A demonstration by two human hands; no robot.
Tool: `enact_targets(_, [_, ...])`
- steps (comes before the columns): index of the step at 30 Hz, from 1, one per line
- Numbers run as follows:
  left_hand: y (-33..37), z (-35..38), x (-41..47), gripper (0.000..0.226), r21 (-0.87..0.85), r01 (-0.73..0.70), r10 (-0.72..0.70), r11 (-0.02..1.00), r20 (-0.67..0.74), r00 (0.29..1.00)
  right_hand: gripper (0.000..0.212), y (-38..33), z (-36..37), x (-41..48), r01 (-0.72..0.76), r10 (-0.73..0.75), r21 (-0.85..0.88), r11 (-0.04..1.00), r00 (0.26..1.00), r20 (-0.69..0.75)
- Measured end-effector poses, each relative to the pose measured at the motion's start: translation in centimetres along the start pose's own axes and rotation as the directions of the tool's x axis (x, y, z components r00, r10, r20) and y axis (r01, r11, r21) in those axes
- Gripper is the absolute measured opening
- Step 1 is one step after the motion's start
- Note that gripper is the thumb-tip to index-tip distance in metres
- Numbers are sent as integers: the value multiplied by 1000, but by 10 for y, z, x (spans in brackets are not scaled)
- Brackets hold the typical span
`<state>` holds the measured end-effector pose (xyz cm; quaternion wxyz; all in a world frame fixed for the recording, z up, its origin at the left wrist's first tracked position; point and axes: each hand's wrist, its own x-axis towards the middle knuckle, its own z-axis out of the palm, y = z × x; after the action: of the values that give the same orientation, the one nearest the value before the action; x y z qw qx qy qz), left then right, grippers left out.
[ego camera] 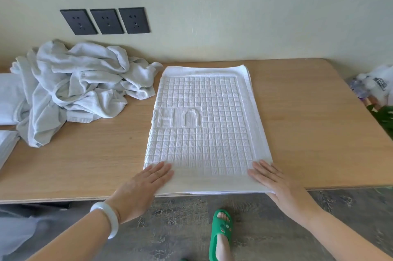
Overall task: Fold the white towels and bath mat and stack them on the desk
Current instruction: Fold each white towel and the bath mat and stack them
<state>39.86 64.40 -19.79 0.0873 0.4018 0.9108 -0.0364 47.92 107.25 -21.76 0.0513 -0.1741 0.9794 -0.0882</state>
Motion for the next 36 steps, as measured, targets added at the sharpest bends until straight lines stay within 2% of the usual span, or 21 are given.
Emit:
enact_targets(3, [4, -11, 3, 110, 63, 21, -20, 998, -15, 1000, 93, 3, -6, 4, 5, -5, 53, 999, 1000, -10])
enact_targets(6, [0, -6, 0, 98, -14, 15, -16, 1000, -59, 998, 82, 4, -11, 3, 8, -8, 144, 989, 1000, 3])
enact_targets(8, [-4, -8, -5, 93, -92, 30, -30, 995, 4, 1000, 66, 4, -20, 1, -3, -4, 190, 982, 999, 35])
enact_targets(10, [-4, -20, -11, 75, -210, 59, -47, 976, 60, 997, 47, 0, -35, 0, -41, -1, 247, 968, 986, 166])
enact_targets(11, [-4, -31, -14, 64, -302, 102, -58, 948, 153, 987, 44, 4, -41, 0, -89, 11, 285, 954, 965, 263])
enact_targets(13, [-8, -61, -13, 40, -457, 191, -33, 869, 333, 942, 48, 11, -60, 3, -276, 57, 384, 881, 869, 492])
enact_targets(14, [-13, -76, -8, 28, -524, 235, -10, 819, 397, 918, 50, 16, -69, 7, -359, 63, 429, 829, 822, 566])
enact_targets(16, [-29, -95, 3, 14, -653, 363, -34, 665, 459, 888, 54, 27, -80, 21, -463, 154, 503, 730, 829, 538])
enact_targets(18, [-44, -97, 18, 14, -772, 457, -171, 442, 428, 888, 60, 29, -86, 40, -538, 318, 658, 527, 842, 435])
enact_targets(20, [-45, -85, 33, 17, -860, 476, -357, 184, 393, 848, 47, 17, -85, 62, -518, 417, 811, 273, 823, 385])
enact_targets(21, [-43, -74, 40, 16, -878, 472, -447, 71, 395, 802, 37, 11, -79, 72, -516, 476, 833, 202, 795, 377])
enact_targets(22, [-40, -61, 47, 16, -874, 486, -532, 20, 403, 745, 29, 3, -74, 81, -527, 541, 830, 183, 759, 363])
enact_targets(23, [-37, -49, 53, 17, -862, 507, -612, 9, 396, 684, 24, -2, -65, 88, -558, 624, 806, 197, 706, 336])
enact_targets(25, [-27, -36, 60, 23, -832, 552, -727, 51, 348, 592, 25, -9, -53, 97, -617, 741, 743, 260, 621, 256])
enact_targets(27, [-17, -37, 64, 25, -817, 563, -781, 127, 268, 565, 29, -14, -50, 100, -657, 786, 677, 333, 590, 186])
enact_targets(29, [-10, -43, 66, 22, -833, 518, -804, 192, 169, 570, 24, -16, -53, 100, -637, 801, 664, 392, 591, 93])
enact_targets(32, [-10, -45, 73, 22, -849, 483, -844, 215, 87, 529, 32, -20, -52, 99, -614, 841, 687, 389, 541, 7])
enact_targets(36, [-6, -32, 82, 24, -713, 651, -893, 261, 78, 443, 41, -19, -34, 108, -770, 876, 456, 446, 480, -45])
